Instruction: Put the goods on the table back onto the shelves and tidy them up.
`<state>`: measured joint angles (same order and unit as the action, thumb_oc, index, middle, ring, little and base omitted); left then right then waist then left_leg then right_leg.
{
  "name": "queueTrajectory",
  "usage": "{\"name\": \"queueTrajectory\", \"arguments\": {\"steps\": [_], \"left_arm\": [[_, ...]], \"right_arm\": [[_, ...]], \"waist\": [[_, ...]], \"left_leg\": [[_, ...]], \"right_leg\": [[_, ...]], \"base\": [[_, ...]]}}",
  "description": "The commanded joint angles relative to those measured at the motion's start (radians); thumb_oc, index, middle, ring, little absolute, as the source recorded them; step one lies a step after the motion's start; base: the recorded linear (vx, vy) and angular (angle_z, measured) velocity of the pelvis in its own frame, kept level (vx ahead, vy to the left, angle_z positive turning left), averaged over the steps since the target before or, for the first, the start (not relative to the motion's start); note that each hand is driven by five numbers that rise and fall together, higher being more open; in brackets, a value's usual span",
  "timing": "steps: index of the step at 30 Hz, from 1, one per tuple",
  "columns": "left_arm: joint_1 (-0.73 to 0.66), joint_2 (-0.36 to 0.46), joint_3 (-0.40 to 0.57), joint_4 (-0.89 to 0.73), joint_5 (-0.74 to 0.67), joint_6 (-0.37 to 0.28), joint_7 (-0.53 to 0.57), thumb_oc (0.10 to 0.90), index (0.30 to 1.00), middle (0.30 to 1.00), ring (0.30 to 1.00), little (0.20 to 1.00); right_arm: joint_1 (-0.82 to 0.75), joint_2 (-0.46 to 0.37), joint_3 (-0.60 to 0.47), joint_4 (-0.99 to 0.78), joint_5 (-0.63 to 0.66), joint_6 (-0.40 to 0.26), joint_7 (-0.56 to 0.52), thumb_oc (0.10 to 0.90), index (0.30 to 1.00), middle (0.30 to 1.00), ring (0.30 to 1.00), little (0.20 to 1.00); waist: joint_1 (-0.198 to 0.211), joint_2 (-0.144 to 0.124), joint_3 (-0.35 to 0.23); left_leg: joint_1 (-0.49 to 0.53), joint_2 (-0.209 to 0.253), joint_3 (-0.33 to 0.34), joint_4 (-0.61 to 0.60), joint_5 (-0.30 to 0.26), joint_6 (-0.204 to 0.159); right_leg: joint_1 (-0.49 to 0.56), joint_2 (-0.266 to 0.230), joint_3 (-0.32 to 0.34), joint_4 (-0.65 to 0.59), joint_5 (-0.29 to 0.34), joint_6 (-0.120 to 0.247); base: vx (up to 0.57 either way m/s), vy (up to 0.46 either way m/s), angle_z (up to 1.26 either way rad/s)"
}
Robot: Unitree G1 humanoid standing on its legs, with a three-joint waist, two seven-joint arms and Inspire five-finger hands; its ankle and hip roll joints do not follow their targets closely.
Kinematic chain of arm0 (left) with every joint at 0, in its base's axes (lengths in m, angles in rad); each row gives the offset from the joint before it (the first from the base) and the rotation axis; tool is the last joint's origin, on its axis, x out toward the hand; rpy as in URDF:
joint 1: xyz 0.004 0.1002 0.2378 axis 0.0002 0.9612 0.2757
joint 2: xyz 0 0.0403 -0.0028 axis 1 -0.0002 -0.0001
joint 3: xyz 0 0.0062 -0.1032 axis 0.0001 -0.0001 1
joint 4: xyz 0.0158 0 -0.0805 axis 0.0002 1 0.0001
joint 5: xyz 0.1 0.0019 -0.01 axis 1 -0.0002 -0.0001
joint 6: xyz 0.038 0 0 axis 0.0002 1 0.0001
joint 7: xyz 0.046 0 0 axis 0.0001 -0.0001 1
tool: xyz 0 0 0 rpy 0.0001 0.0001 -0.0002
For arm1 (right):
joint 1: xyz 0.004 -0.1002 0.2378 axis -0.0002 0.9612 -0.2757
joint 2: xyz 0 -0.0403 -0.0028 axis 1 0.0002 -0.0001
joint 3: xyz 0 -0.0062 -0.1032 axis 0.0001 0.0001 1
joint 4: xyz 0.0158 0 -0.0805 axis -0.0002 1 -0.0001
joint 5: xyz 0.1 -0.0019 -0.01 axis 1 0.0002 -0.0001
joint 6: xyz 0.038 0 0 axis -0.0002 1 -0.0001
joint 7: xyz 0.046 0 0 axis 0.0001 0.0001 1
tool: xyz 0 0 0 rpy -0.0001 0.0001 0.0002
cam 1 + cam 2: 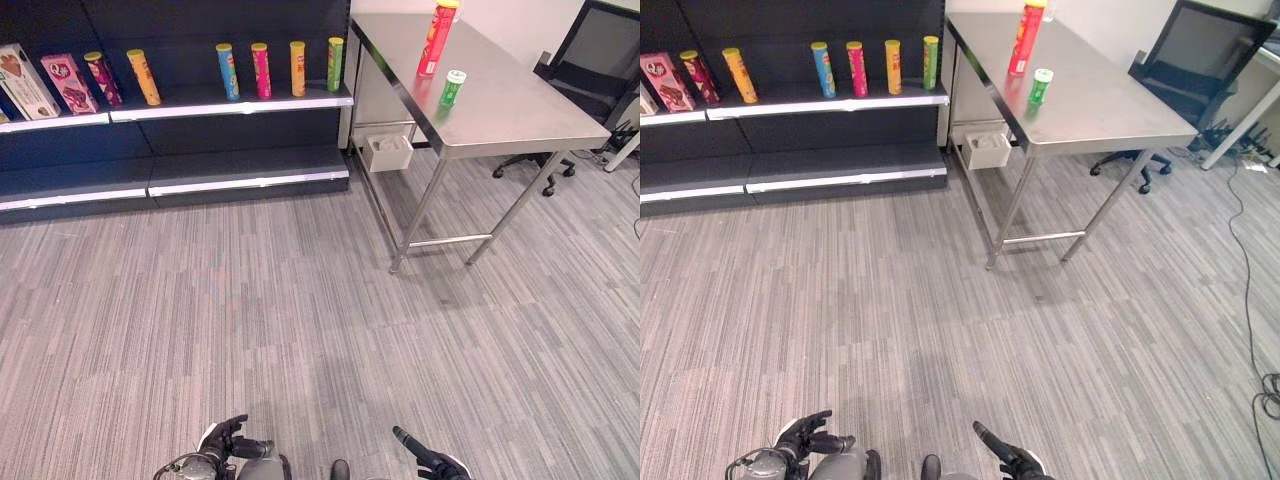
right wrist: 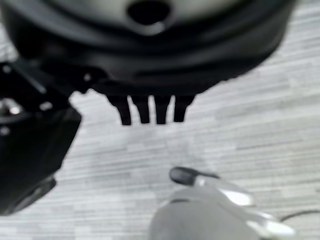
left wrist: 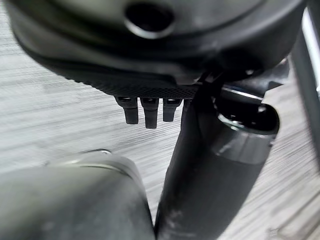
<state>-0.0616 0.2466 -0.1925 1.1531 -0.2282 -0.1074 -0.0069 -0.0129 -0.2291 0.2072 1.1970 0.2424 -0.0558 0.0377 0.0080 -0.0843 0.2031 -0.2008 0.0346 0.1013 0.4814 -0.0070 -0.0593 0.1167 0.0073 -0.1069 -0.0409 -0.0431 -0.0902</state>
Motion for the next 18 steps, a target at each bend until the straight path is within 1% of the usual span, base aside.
{"name": "queueTrajectory", "arguments": {"steps": [1,2,3,5,7,8,9,10,12,13,14,15,16,17,18], "left_arm": [[0.012,-0.041,-0.041,-0.025,-0.010,-0.033,0.002,0.800,0.900,0.900,0.900,0.900],[0.015,-0.040,-0.046,-0.031,-0.009,-0.031,0.000,0.800,0.900,0.900,0.900,0.900],[0.014,-0.041,-0.048,-0.033,-0.007,-0.032,0.001,0.800,0.900,0.900,0.900,0.900],[0.004,-0.042,-0.052,-0.025,-0.004,-0.033,0.005,0.800,0.900,0.900,0.900,0.900],[0.003,-0.040,-0.045,-0.028,-0.017,-0.034,0.011,0.800,0.900,0.900,0.900,0.900],[0.025,-0.041,-0.023,-0.025,-0.028,-0.034,0.002,0.800,0.900,0.900,0.900,0.900],[0.025,-0.040,-0.023,-0.025,-0.028,-0.034,0.002,0.800,0.900,0.900,0.900,0.900],[0.028,-0.039,-0.018,-0.015,-0.027,-0.034,0.002,0.800,0.900,0.900,0.900,0.900],[0.025,-0.030,-0.010,-0.015,-0.030,-0.035,0.000,0.800,0.900,0.900,0.900,0.900],[0.022,-0.025,-0.011,-0.018,-0.028,-0.034,-0.001,0.800,0.900,0.900,0.900,0.900],[0.018,-0.020,-0.010,-0.019,-0.024,-0.031,-0.004,0.800,0.900,0.900,0.900,0.900],[0.015,-0.015,-0.011,-0.024,-0.025,-0.029,-0.005,0.800,0.900,0.900,0.900,0.900],[0.007,-0.010,-0.013,-0.024,-0.023,-0.029,-0.002,0.800,0.900,0.900,0.900,0.900],[0.007,-0.010,-0.013,-0.024,-0.023,-0.029,-0.002,0.800,0.900,0.900,0.900,0.900],[-0.002,-0.003,-0.021,-0.011,-0.007,-0.021,-0.002,0.800,0.900,0.900,0.900,0.900]], "right_arm": [[0.023,-0.055,0.036,-0.089,0.004,-0.037,-0.004,0.800,0.900,0.900,0.900,0.900],[0.023,-0.056,0.038,-0.096,0.001,-0.038,-0.006,0.800,0.900,0.900,0.900,0.900],[0.018,-0.057,0.043,-0.095,-0.002,-0.039,-0.009,0.800,0.900,0.900,0.900,0.900],[0.002,-0.056,0.047,-0.088,-0.002,-0.044,-0.014,0.800,0.900,0.900,0.900,0.900],[-0.013,-0.053,0.049,-0.074,-0.004,-0.043,-0.017,0.800,0.900,0.900,0.900,0.900],[-0.010,-0.042,0.053,-0.066,-0.024,-0.039,-0.004,0.800,0.900,0.900,0.900,0.900],[-0.009,-0.041,0.053,-0.066,-0.024,-0.039,-0.004,0.800,0.900,0.900,0.900,0.900],[-0.006,-0.033,0.052,-0.056,-0.029,-0.038,-0.001,0.800,0.900,0.900,0.900,0.900],[-0.008,-0.026,0.053,-0.053,-0.033,-0.040,0.008,0.800,0.900,0.900,0.900,0.900],[-0.012,-0.024,0.055,-0.051,-0.036,-0.037,0.012,0.800,0.900,0.900,0.900,0.900],[-0.015,-0.023,0.051,-0.051,-0.037,-0.036,0.013,0.800,0.900,0.900,0.900,0.900],[-0.017,-0.023,0.047,-0.055,-0.033,-0.036,0.011,0.800,0.900,0.900,0.900,0.900],[-0.022,-0.025,0.041,-0.056,-0.027,-0.034,0.012,0.800,0.900,0.900,0.900,0.900],[-0.022,-0.025,0.041,-0.056,-0.027,-0.034,0.012,0.800,0.900,0.900,0.900,0.900],[-0.023,-0.021,0.028,-0.062,-0.019,-0.033,0.006,0.800,0.900,0.900,0.900,0.900]], "waist": [[0.003,0.006,-0.041],[0.012,0.012,-0.041],[0.022,0.019,-0.043],[0.035,0.018,-0.042],[0.047,0.018,-0.043],[0.057,0.028,-0.081],[0.058,0.027,-0.082],[0.060,0.018,-0.095],[0.070,0.004,-0.112],[0.071,-0.001,-0.114],[0.071,-0.007,-0.112],[0.067,-0.002,-0.106],[0.059,0.001,-0.093],[0.059,0.001,-0.093],[0.042,0.022,-0.078]], "left_leg": [[0.032,0.019,-0.030,-0.293,0.025,-0.004],[0.035,0.015,-0.036,-0.373,0.063,-0.007],[0.012,0.009,-0.050,-0.434,0.091,-0.011],[-0.027,-0.004,-0.060,-0.522,0.119,-0.024],[-0.046,-0.006,-0.053,-0.545,0.140,-0.031],[-0.013,-0.004,-0.040,-0.565,0.192,-0.019],[-0.013,-0.005,-0.039,-0.565,0.192,-0.019],[-0.003,-0.009,-0.030,-0.561,0.189,-0.011],[0.026,-0.021,-0.010,-0.548,0.161,0.015],[0.047,-0.029,-0.003,-0.546,0.144,0.028],[0.071,-0.043,0.006,-0.537,0.118,0.048],[0.094,-0.048,0.007,-0.533,0.102,0.061],[0.122,-0.057,0.013,-0.526,0.081,0.080],[0.121,-0.057,0.013,-0.526,0.081,0.080],[0.186,-0.058,0.017,-0.537,0.052,0.100]], "right_leg": [[0.051,-0.003,0.019,-0.014,-0.068,0.141],[0.064,0.002,0.022,-0.022,-0.076,0.144],[0.072,0.013,0.028,-0.026,-0.088,0.143],[0.104,0.023,0.044,-0.035,-0.114,0.141],[0.134,0.025,0.065,-0.041,-0.135,0.143],[0.157,0.015,0.086,-0.027,-0.155,0.154],[0.157,0.014,0.087,-0.026,-0.155,0.154],[0.158,-0.005,0.086,-0.006,-0.162,0.164],[0.134,-0.043,0.087,0.097,-0.150,0.194],[0.102,-0.057,0.085,0.177,-0.118,0.214],[0.061,-0.077,0.087,0.287,-0.056,0.243],[0.016,-0.090,0.080,0.383,0.002,0.254],[-0.042,-0.109,0.077,0.500,0.084,0.266],[-0.042,-0.109,0.077,0.500,0.084,0.266],[-0.127,-0.142,0.040,0.649,0.134,0.253]], "base": [[0.23,0.036,-0.04],[0.24,0.044,0.08],[0.25,0.036,0.22],[0.31,0.037,0.23],[0.48,0.150,-0.45],[0.51,0.208,-1.03],[0.57,0.247,-0.99],[0.29,0.123,-0.70],[0.36,0.167,-0.53],[0.33,0.168,-0.57],[0.30,0.167,-0.54],[0.27,0.190,-0.44],[0.14,0.124,-0.18],[0.26,0.210,0.00],[0.29,0.193,0.26]]}}
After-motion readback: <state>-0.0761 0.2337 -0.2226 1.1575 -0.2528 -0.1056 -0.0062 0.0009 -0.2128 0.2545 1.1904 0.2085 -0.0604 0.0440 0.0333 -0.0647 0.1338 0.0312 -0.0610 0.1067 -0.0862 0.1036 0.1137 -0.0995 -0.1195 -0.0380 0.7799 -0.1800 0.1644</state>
